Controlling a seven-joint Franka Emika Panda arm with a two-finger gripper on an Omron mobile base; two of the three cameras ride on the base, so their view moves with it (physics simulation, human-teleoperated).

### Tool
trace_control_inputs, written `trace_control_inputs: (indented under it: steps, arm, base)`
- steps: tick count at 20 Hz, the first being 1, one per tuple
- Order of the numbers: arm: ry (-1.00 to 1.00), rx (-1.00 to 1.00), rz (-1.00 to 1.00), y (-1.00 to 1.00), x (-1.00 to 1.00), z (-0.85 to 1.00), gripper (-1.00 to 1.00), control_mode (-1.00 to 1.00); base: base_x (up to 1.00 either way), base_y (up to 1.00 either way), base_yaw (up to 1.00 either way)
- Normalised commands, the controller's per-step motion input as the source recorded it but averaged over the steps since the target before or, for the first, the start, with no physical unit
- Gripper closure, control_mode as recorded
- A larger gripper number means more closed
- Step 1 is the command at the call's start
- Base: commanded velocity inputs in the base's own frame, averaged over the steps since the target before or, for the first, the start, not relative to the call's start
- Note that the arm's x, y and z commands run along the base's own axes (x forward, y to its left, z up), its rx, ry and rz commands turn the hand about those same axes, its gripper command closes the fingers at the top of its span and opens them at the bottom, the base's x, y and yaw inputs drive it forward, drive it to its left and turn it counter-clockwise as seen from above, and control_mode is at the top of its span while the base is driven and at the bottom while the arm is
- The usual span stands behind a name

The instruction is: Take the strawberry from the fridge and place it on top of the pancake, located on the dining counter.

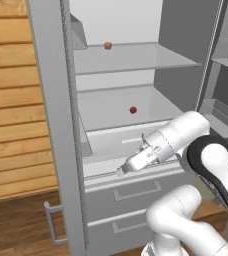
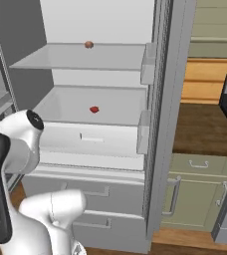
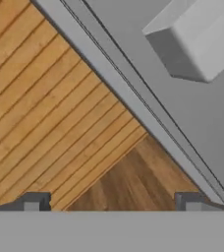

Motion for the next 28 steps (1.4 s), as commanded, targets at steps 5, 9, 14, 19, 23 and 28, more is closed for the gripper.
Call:
trace_control_inputs:
  steps: [5, 9, 14, 19, 23, 28]
  arm:
    - [-0.20, -0.14, -0.52, -0.61, -0.17, 0.02, -1.00, -1.00]
    - [-0.16, -0.23, -0.49, -0.53, -0.06, -0.20, -1.00, -1.00]
    - [-0.01, -0.26, -0.43, -0.45, 0.06, -0.63, -1.00, -1.00]
    - [0.01, -0.11, -0.38, -0.41, 0.20, -0.55, -1.00, -1.00]
    - [0.03, 0.00, -0.30, -0.31, 0.19, -0.33, -1.00, -1.00]
    - [0.08, 0.00, -0.11, -0.08, 0.12, -0.23, -1.00, -1.00]
  base:
    - [0.00, 0.00, 0.00]
    - [0.00, 0.00, 0.00]
    - [0.00, 0.00, 0.00]
    - [0.00, 0.00, 0.00]
    - [0.00, 0.00, 0.00]
    - [0.00, 0.00, 0.00]
